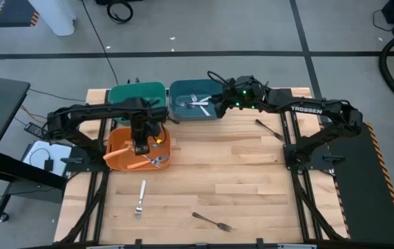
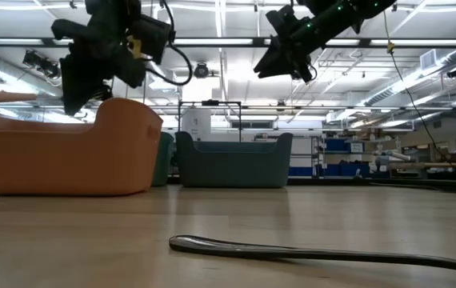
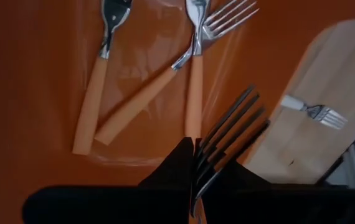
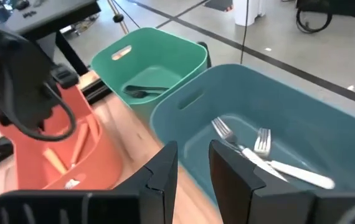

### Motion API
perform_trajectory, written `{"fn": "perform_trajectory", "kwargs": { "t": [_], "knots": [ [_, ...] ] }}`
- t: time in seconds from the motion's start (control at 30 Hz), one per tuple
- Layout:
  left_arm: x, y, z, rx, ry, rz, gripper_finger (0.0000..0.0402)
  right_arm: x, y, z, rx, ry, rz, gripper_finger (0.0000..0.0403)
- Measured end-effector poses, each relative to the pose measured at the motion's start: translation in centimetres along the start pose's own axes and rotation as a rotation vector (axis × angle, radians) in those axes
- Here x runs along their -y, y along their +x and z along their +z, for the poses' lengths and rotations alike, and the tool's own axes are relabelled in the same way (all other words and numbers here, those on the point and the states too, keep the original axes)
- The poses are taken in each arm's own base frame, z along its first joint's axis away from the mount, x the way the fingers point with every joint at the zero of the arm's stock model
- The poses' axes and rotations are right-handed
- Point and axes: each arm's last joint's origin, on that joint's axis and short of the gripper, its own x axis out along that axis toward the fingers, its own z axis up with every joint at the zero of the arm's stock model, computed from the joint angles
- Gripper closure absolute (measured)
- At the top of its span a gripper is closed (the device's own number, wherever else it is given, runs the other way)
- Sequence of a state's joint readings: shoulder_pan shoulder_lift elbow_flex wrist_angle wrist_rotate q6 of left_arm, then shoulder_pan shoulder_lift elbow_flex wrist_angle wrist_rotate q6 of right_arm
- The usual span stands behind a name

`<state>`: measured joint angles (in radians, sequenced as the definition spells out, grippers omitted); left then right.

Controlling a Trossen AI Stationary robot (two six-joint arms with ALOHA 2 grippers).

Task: Sort silverware by color (type)
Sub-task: Put the orange fork into the orange bin, then put the black fork into the green bin

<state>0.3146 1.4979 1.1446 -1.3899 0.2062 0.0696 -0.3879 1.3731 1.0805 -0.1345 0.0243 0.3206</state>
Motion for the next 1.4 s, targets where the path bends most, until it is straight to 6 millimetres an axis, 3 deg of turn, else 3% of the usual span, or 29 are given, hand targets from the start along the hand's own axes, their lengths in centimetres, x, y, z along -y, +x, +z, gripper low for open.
{"fn": "perform_trajectory", "kwargs": {
  "t": [0.13,0.43,0.6,0.8,0.97,1.13,1.4],
  "knots": [
    [-0.2,0.8,0.3,0.028,0.061,0.003,0.0375,-1.2,-0.1,-0.4,-0.003,-0.012,0.016,0.0305],
    [-0.3,0.2,2.2,0.228,0.119,0.03,0.0372,-4.2,-0.4,-1.5,0.012,0.014,-0.003,0.0305],
    [-0.3,0.1,2.5,0.252,0.151,0.036,0.034,-5.8,-0.8,-2.4,0.009,0.012,-0.026,0.0305],
    [-0.3,0.1,2.5,0.255,0.113,0.031,0.0282,-7.6,-1.5,-4.5,-0.149,0.002,0.04,0.0305],
    [0.0,0.1,2.5,0.257,0.028,0.005,0.027,-9.9,-2.6,-6.7,-0.313,-0.044,0.182,0.0305],
    [1.6,-0.6,2.8,0.279,0.061,-0.09,0.027,-12.9,-2.8,-9.1,-0.427,0.01,0.303,0.0305],
    [6.3,-1.4,3.2,0.334,0.246,-0.103,0.027,-16.8,-2.6,-14.3,-0.619,0.046,0.333,0.0305]
  ]
}}
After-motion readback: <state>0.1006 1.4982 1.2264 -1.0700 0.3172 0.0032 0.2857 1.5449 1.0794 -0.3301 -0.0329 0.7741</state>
